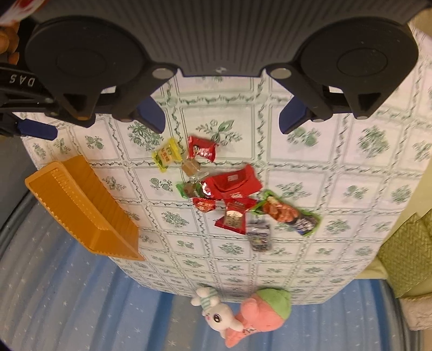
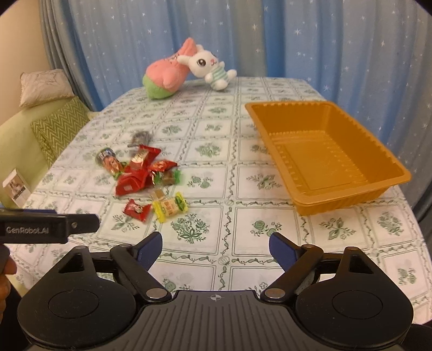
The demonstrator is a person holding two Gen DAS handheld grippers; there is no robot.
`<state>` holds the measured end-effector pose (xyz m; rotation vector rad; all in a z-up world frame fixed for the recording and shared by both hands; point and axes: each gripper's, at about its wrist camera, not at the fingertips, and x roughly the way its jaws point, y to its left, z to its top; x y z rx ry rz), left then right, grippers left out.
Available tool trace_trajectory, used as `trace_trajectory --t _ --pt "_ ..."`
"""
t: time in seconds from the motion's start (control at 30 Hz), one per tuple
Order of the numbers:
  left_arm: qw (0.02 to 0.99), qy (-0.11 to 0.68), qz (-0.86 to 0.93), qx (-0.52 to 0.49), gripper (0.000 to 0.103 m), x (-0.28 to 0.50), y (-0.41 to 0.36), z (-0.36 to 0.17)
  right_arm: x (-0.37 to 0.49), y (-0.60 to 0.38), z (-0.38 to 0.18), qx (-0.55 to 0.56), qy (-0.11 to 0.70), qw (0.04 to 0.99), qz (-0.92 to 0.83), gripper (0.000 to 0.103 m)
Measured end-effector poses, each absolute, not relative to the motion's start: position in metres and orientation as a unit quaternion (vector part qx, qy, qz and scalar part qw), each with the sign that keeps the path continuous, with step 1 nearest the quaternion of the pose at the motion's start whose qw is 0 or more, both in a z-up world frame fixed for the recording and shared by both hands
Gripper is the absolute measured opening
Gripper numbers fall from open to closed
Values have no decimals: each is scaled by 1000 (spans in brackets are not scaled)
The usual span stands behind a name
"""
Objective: Organize snacks
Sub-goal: 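Grasp the small red candy with the left tool while the right tool grasps the yellow candy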
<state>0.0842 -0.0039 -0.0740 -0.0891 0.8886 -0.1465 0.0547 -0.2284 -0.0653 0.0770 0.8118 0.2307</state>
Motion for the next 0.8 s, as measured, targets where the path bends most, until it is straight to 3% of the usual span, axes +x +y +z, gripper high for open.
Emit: trace_trajectory --t 0.13,0.43,0.53,0.67,0.8 --pt "898 430 -85 -32 73 103 -10 -92 68 -228 -83 35 404 907 115 78" --pt "894 431 -120 -1 40 133 -27 -115 95 -223 -108 35 416 902 115 78" --pt "893 431 -128 1 37 136 -31 -118 102 -222 -112 37 419 900 113 78" --pt "893 430 -131 13 21 136 -34 -119 109 -220 -114 36 418 900 115 78" --pt "896 427 -120 12 20 134 -28 -114 115 -215 -115 34 414 901 126 78"
